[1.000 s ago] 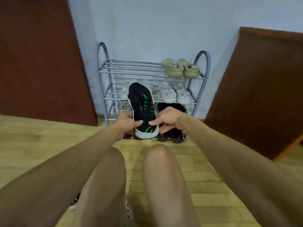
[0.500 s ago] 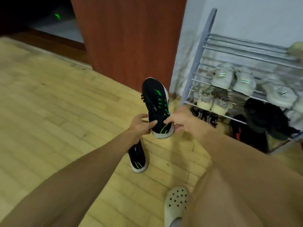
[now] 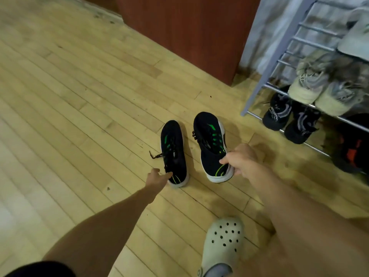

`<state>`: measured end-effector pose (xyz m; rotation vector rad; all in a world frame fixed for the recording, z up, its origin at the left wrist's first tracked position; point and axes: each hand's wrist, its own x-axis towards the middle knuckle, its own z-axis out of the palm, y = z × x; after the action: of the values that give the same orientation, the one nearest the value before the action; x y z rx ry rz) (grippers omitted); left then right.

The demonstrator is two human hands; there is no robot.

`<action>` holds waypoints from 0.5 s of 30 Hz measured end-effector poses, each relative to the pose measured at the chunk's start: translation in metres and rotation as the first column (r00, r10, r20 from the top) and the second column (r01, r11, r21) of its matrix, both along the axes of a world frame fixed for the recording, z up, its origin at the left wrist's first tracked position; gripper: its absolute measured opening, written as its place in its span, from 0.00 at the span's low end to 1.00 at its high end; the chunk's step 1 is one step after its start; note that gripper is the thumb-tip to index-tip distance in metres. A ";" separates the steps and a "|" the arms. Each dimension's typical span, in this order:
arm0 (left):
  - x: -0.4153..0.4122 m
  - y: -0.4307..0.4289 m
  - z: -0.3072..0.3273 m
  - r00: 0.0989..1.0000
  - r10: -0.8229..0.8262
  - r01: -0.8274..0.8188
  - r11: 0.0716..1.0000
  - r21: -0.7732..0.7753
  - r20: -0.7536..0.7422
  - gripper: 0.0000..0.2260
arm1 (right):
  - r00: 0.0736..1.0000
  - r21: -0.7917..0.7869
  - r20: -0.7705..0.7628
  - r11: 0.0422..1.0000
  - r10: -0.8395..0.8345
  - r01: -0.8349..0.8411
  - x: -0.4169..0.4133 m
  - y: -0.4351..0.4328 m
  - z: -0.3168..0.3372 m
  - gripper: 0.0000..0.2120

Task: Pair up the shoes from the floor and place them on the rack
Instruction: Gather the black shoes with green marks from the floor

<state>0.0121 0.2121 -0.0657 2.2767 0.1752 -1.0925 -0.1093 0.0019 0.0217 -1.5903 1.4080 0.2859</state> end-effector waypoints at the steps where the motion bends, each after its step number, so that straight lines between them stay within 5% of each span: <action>1: 0.000 -0.005 -0.009 1.000 0.014 -0.014 1.000 0.026 0.003 0.31 | 1.000 -0.002 -0.021 1.000 0.004 -0.004 -0.002 -0.003 -0.008 0.17; 8: 0.006 -0.035 -0.047 0.983 0.186 -0.184 0.977 0.106 -0.005 0.24 | 0.997 0.102 0.011 0.992 -0.073 0.071 0.001 -0.024 -0.033 0.19; 15: 0.006 -0.043 -0.035 0.875 0.370 -0.405 0.913 -0.050 -0.313 0.17 | 0.989 0.145 0.060 0.981 -0.137 0.127 -0.013 -0.034 -0.024 0.17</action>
<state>0.0177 0.1693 -0.1003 1.8536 0.6473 -1.1828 -0.1218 -0.0321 -0.0022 -1.3726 1.4012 0.2433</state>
